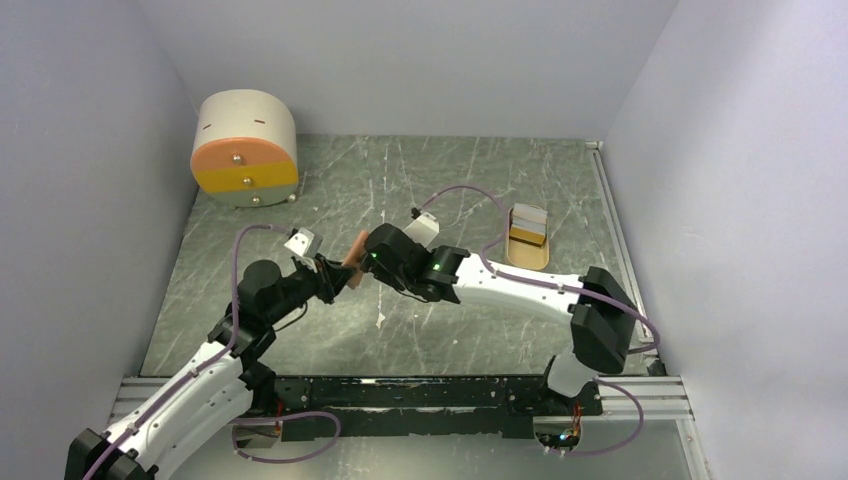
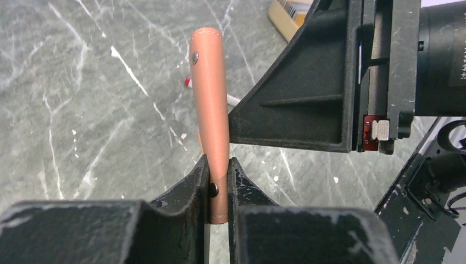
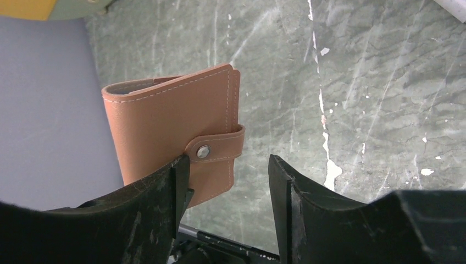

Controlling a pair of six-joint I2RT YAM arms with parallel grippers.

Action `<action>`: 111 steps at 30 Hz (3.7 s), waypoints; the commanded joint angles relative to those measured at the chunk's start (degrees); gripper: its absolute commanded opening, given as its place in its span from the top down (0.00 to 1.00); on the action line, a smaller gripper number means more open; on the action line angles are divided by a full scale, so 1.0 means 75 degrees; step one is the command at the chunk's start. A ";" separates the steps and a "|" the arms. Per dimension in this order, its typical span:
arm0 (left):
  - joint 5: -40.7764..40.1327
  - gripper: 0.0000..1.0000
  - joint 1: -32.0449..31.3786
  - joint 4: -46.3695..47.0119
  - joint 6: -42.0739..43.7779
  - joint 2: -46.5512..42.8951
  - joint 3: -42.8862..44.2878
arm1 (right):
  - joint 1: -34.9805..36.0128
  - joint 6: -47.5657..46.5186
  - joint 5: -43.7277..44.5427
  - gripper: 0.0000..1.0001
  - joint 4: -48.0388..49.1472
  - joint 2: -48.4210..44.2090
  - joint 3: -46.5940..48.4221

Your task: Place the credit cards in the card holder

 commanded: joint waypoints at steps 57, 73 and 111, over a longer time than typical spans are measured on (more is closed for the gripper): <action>0.0173 0.91 -0.0154 0.2342 0.0864 0.0344 0.0175 | -0.1359 -0.1091 -0.2397 0.46 0.3278 -0.2406 -0.2514; 0.0873 0.91 -0.0191 0.3029 0.0426 0.0176 -0.0291 | -0.1073 0.0069 -0.2642 0.47 0.4206 -0.1153 -0.2289; -0.0036 0.91 -0.0202 0.2920 0.0215 -0.0117 -0.0374 | -0.0748 -0.1608 -0.0741 1.00 0.1656 0.0542 -0.1698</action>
